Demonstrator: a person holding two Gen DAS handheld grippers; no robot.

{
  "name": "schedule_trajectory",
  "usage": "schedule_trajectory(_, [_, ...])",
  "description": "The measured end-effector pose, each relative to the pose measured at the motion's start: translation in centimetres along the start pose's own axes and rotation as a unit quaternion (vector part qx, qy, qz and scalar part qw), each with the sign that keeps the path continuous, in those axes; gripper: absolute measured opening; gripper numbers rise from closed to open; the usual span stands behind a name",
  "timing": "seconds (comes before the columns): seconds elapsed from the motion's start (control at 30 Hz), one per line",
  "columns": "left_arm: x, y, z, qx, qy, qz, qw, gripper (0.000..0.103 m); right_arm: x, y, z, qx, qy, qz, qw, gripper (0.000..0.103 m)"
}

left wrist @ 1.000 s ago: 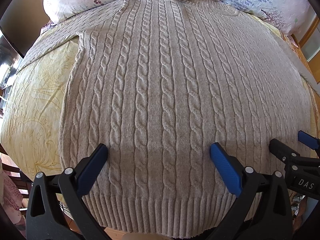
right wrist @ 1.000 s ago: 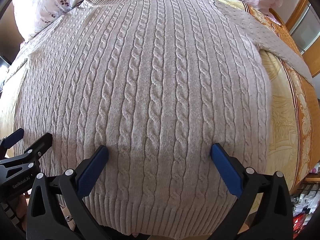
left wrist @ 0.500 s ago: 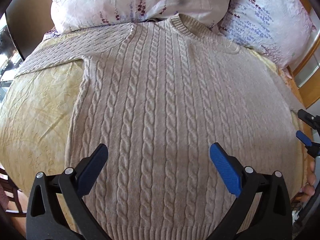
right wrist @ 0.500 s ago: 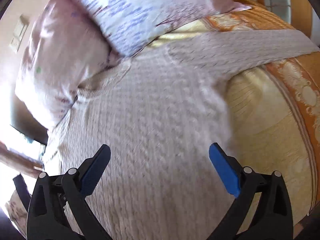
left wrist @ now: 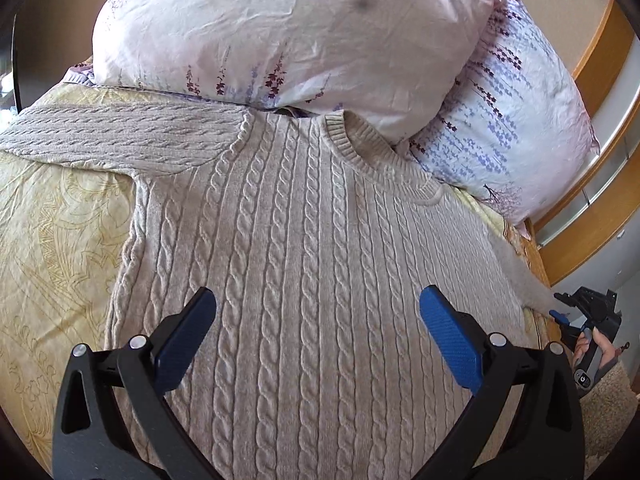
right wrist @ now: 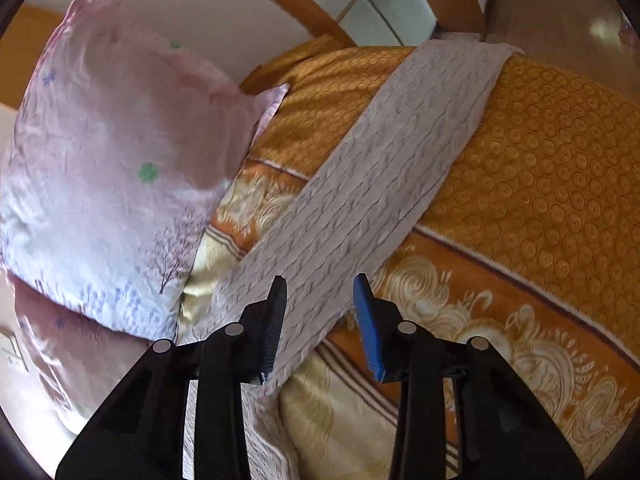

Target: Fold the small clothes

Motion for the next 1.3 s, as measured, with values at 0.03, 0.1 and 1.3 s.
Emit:
schedule_trajectory(0.03, [-0.3, 0.3, -0.2, -0.002, 0.002, 0.007, 1.0, 0.101, 0.6, 0.6, -0.2, 0.004, -0.004, -0.014, 1.0, 0.037])
schedule_trajectory(0.1, [-0.9, 0.8, -0.7, -0.01, 0.006, 0.02, 0.9997, 0.101, 1.6, 1.2, -0.5, 0.009, -0.018, -0.036, 0.999, 0.036])
schedule_trajectory(1.3, [-2.5, 2.8, -4.0, -0.04, -0.052, 0.097, 0.9931, 0.101, -16.3, -17.2, -9.4, -0.245, 0.245, 0.162, 0.924, 0.009])
Point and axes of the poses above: each gripper's, at about its wrist camera, not at the fingertips, and z roughly against the way its jaws point, x to its right, y to its top, the point moved 5 cm from there along -z, roughly the way its jaws point, and after that the axes turned 7 degrees about y, right-handed, at the moved point
